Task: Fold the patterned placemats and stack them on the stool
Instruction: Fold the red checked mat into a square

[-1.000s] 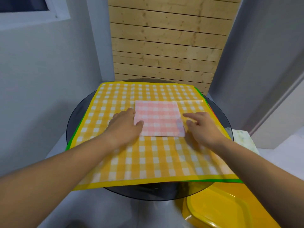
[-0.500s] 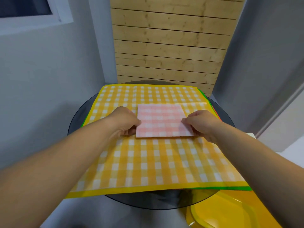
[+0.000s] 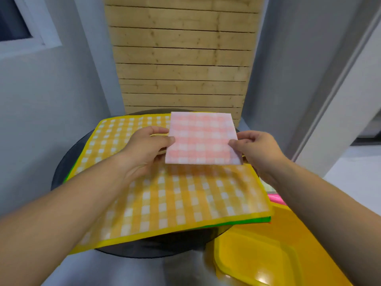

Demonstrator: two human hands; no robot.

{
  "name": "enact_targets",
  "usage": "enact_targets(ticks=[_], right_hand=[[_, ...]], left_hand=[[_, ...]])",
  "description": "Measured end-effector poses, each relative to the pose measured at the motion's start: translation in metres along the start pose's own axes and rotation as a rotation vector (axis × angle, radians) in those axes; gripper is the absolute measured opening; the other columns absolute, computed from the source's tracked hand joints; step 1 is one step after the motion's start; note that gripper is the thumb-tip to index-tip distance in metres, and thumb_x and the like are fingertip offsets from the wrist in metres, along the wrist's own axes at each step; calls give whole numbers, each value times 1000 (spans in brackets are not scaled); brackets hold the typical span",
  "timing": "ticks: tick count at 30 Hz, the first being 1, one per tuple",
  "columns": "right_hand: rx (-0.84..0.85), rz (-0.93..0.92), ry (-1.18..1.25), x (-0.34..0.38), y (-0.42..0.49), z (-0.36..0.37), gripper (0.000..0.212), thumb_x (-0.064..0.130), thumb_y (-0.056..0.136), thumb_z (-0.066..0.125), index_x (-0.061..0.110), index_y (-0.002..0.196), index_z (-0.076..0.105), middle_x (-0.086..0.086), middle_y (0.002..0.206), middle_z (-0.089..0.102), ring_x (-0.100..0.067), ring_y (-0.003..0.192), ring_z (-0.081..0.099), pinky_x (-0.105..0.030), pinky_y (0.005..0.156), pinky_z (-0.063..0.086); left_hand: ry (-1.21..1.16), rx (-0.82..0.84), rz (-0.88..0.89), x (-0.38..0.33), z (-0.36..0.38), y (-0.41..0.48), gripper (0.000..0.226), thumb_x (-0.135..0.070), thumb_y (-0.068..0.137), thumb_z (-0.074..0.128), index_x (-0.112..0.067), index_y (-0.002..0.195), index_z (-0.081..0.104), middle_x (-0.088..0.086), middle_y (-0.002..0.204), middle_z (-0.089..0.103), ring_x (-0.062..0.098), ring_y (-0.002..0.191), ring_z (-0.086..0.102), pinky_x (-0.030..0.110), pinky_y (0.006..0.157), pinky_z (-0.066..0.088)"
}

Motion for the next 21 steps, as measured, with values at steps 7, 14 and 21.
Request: enact_targets(ticks=[7, 14, 21], right_hand=[[-184, 2, 17, -26, -7, -132, 23, 12, 88, 71, 8, 111, 70, -6, 92, 73, -20, 76, 69, -34, 66, 58], [-336, 84, -7, -98, -24, -253, 26, 14, 90, 69, 14, 116, 67, -6, 96, 72, -21, 83, 72, -38, 77, 60], [-350, 134, -101, -185, 6, -289, 25, 12, 91, 68, 7, 115, 68, -7, 93, 72, -27, 83, 70, -50, 77, 61]], left_hand=[[-5, 107, 135, -2, 131, -23, 27, -5, 93, 67, -13, 118, 61, 5, 102, 72, 12, 75, 69, 22, 58, 54], [84, 244, 229, 47, 290, -58, 25, -7, 90, 64, -31, 97, 63, -7, 104, 72, 13, 98, 69, 37, 91, 57], [246, 140, 157, 136, 366, -57, 53, -20, 91, 65, -20, 141, 47, 2, 134, 51, 21, 121, 55, 40, 106, 47]])
Point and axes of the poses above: each hand's wrist, its own y-axis towards the middle knuckle, its own z-axis out of the palm, x = y × z, the point moved 10 cm from there along y, towards the middle knuckle
